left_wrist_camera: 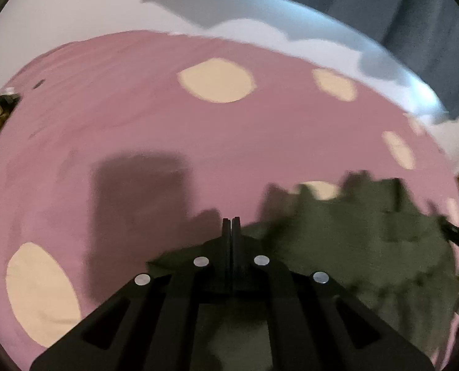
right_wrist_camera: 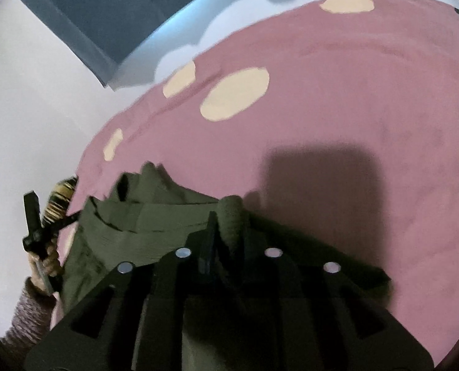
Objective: Fold small clothes
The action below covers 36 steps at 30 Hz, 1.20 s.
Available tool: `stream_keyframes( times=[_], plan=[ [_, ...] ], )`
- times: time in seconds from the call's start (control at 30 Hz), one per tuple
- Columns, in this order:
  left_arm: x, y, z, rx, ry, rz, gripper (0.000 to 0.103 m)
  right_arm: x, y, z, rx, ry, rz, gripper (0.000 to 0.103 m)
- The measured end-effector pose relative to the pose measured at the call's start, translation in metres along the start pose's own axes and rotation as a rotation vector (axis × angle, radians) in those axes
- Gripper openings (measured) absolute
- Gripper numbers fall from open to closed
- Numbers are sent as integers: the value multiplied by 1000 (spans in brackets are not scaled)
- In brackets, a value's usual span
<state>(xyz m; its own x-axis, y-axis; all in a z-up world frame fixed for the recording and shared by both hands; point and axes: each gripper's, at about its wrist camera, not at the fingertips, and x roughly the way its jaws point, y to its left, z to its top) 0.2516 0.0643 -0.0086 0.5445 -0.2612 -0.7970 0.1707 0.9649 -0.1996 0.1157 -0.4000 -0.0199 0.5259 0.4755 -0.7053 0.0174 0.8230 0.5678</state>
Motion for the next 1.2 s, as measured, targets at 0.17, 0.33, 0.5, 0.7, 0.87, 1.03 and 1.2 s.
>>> stream_keyframes(
  times=[0.17,0.33,0.5,0.7,0.87,1.03,1.2],
  plan=[
    [-11,-30,-8,102,-48,-58,52,-42,-6,-17,77,-67,31,37],
    [16,-61,-18,245,21,100,52,-78,-8,-49,77,-78,-20,50],
    [21,-67,-26,292,-3,170,53,-115,-21,-88,117,-86,-51,57],
    [-29,-45,-38,142,-46,50,66,-147,-50,-131,242,-83,-52,60],
    [-81,-3,-96,-63,-25,-76,73,-145,-58,-155,333,-43,93,61],
    [-124,41,-156,-270,-22,-134,73,-127,-50,-162,344,6,176,64],
    [-145,60,-200,-419,-39,-182,73,-124,-39,-159,306,0,139,66]
  ],
)
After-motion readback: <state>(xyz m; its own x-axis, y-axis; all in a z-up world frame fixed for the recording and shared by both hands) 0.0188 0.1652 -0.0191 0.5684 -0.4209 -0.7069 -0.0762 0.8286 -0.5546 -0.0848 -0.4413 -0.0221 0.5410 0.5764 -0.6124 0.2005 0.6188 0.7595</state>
